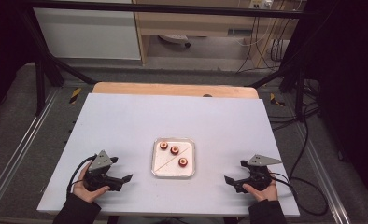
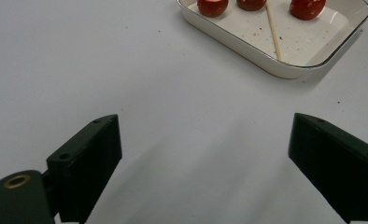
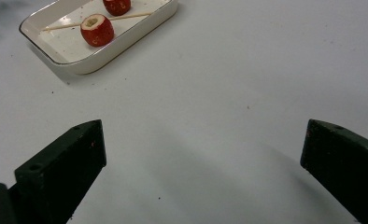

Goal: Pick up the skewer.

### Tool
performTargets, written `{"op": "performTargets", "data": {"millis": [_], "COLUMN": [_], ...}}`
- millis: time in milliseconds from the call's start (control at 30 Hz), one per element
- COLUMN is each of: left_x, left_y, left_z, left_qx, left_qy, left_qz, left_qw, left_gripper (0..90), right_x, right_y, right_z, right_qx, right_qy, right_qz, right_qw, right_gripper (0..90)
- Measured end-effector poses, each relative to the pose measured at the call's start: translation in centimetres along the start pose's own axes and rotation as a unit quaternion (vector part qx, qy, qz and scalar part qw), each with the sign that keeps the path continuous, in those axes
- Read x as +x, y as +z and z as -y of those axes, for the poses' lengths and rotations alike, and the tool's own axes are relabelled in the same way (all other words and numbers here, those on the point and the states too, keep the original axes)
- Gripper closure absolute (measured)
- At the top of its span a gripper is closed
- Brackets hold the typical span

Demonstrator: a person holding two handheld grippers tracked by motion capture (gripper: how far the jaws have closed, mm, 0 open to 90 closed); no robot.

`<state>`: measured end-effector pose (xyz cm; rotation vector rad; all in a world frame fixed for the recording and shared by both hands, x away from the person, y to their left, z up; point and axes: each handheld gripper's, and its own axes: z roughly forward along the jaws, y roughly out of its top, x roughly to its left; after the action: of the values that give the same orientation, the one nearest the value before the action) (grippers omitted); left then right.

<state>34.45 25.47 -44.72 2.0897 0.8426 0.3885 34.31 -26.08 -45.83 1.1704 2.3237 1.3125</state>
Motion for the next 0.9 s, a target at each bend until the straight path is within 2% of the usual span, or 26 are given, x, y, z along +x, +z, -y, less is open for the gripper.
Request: {"op": "performTargets", "data": {"millis": [333,533,900], "left_x": [-1.1,-1.7,-3.0], "left_y": [0.7,1.2,1.8], "left_z": [-0.7,-1.2,-2.4], "left_qx": [0.007,0.011,0.023], "left_qy": [0.007,0.003,0.018], "left_qz": [0.006,0.008,0.017], "left_qw": [0.9999,0.9999,0.9994], "left_gripper": [9.7,9.8,9.4], "right_x": [0.0,-0.1,0.0], "right_y": [0.1,0.0,0.1], "right_z": [0.0,0.0,0.0], "right_qx": [0.001,0.0,0.002], "right_qy": [0.0,-0.001,0.0], "right_qz": [0.0,0.001,0.002], "right_qw": [1.0,1.0,1.0], "right_gripper": [0.7,0.7,0.7]}}
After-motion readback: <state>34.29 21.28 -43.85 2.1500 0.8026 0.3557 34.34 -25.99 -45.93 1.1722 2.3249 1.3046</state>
